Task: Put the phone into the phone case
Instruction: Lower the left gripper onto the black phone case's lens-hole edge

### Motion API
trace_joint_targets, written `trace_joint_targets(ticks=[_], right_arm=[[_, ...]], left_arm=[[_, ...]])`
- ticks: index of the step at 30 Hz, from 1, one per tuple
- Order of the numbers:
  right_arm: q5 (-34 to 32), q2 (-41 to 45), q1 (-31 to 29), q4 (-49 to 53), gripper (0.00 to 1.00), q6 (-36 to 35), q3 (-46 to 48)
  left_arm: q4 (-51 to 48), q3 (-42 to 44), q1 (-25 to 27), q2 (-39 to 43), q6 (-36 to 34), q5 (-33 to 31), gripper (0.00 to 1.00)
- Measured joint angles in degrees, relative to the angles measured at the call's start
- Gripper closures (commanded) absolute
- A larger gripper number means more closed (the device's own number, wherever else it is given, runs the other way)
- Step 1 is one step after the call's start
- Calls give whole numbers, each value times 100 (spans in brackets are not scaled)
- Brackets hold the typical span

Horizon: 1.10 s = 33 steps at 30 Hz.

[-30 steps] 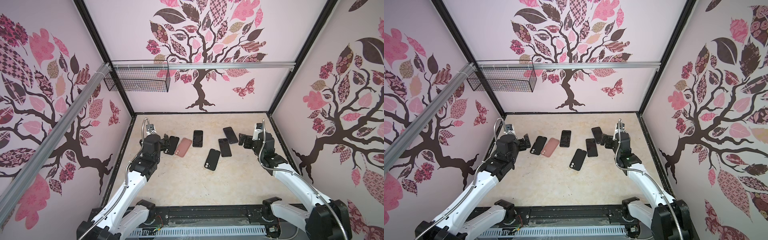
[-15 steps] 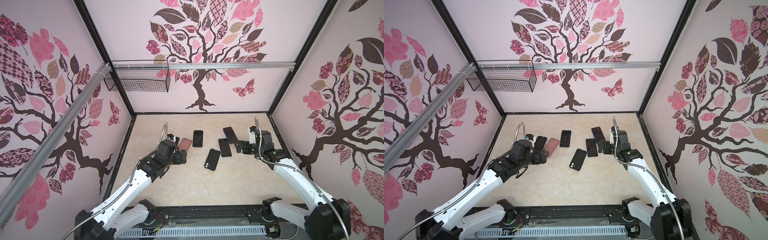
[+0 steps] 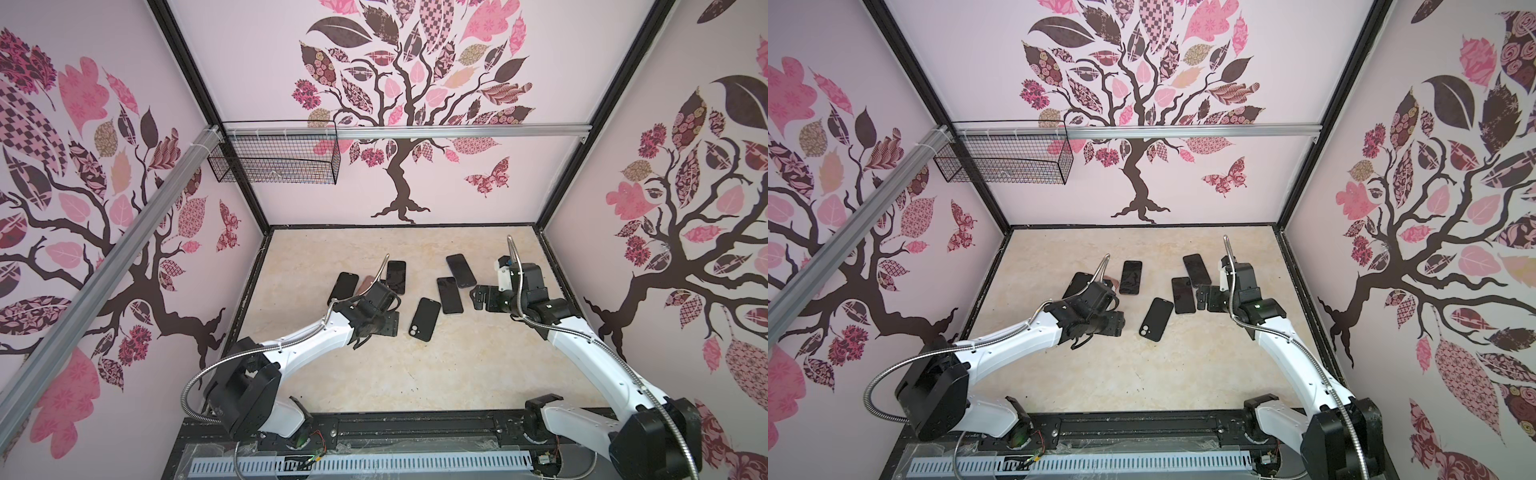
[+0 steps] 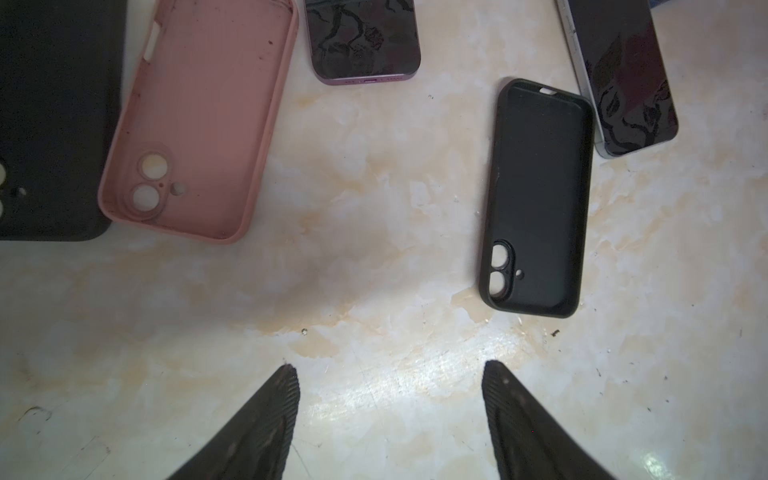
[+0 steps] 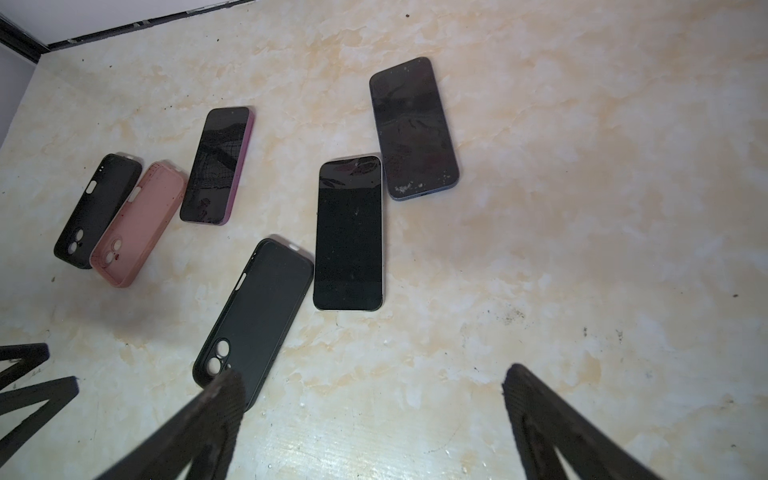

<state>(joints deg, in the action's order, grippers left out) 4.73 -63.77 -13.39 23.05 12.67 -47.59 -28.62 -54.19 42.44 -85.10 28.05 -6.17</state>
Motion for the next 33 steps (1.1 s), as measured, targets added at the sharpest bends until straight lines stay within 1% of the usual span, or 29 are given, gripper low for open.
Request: trace_joint_targets(ticks=[4,9,13,18,22,29,33], right_arm=[[0,39,0,35,0,0,79],[-22,144,0,66,0,0,225],[-61,243,0,131,0,0,297],[-59,286,0,153,0,4,310],[-61,323,0,160,0,20,343],[-61,398,0,160,0,44,393],[-59,398,0,160,0,46,435]], left_arm=[[138,-216,79,-433,-105,37,35],[310,-317,225,-857,-256,144,37],[356,-413,380,-1137,-315,184,40],[385,-627,518,-1506,-382,133,46],[387,-822,599,-1742,-435,2,49],[350,-1143,713,-2111,-566,-203,59],[280,-1150,713,-2201,-643,-264,68]])
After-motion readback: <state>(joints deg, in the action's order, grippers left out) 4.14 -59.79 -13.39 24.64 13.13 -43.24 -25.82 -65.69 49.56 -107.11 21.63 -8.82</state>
